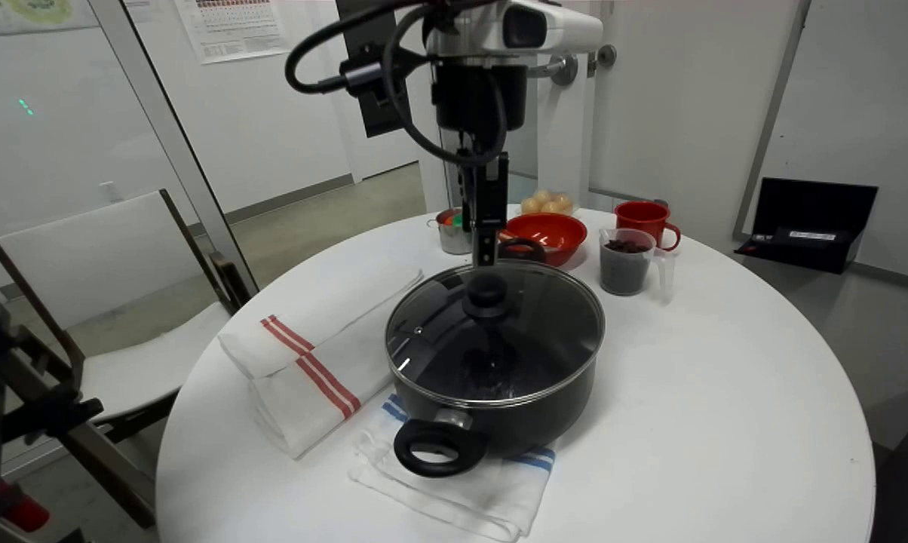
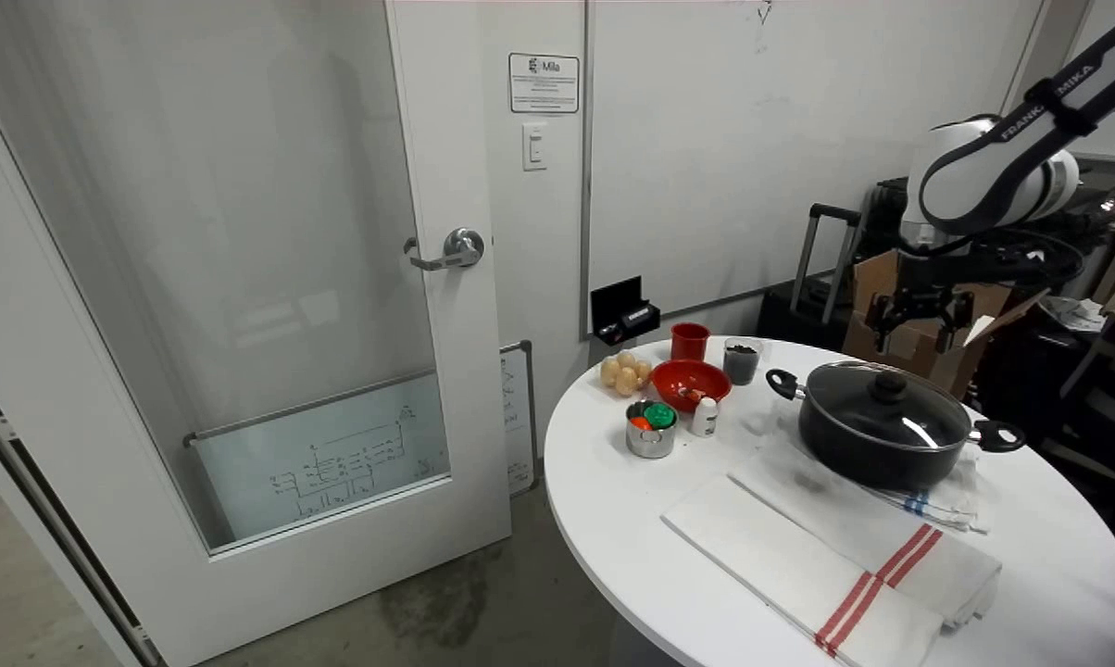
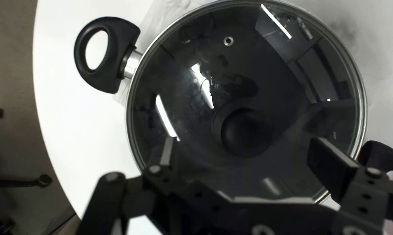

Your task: Remove the lid from the pot and put it on the table

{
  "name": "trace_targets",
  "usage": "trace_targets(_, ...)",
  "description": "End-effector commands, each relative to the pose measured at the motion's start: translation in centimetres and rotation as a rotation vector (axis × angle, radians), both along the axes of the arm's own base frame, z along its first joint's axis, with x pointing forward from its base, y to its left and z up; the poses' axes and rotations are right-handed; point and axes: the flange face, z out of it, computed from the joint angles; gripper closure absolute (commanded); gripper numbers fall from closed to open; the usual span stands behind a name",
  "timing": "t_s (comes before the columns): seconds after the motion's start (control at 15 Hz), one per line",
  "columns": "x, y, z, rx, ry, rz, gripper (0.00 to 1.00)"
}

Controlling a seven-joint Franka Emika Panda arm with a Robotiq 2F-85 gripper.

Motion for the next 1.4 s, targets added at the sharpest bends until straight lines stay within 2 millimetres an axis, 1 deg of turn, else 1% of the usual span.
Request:
trace_targets(0.0,1.6,-0.6,-2.5,0.001,0.021,-0.01,0.0)
trace_targets(0.27,2.0,-0.2,-4.7,0.003,0.041,0.001,0.0)
trace_targets(0.4,2.3,0.1,-5.3,0.005,0.046,0.007,0.0)
trace_targets(0.73,2.9,0.3,-6.0,0.003,0.044,0.012,0.0)
trace_targets(0.8,2.9,0.3,-6.0,0.007,0.041,0.012,0.25)
trace_targets(0.87,3.0,0.2,-5.9,0.007,0.04,0.012,0.28)
trace_targets(0.93,2.9,0.2,-5.9,0.009,0.038,0.009,0.33)
trace_targets(1.13,2.7,0.1,-5.9,0.018,0.035,-0.002,0.55)
trace_targets(1.2,2.7,0.0,-5.9,0.02,0.034,-0.005,0.64)
trace_targets(1.27,2.7,-0.2,-5.6,0.02,0.031,-0.009,0.71)
trace_targets(1.33,2.6,-0.3,-5.2,0.021,0.025,-0.013,0.74)
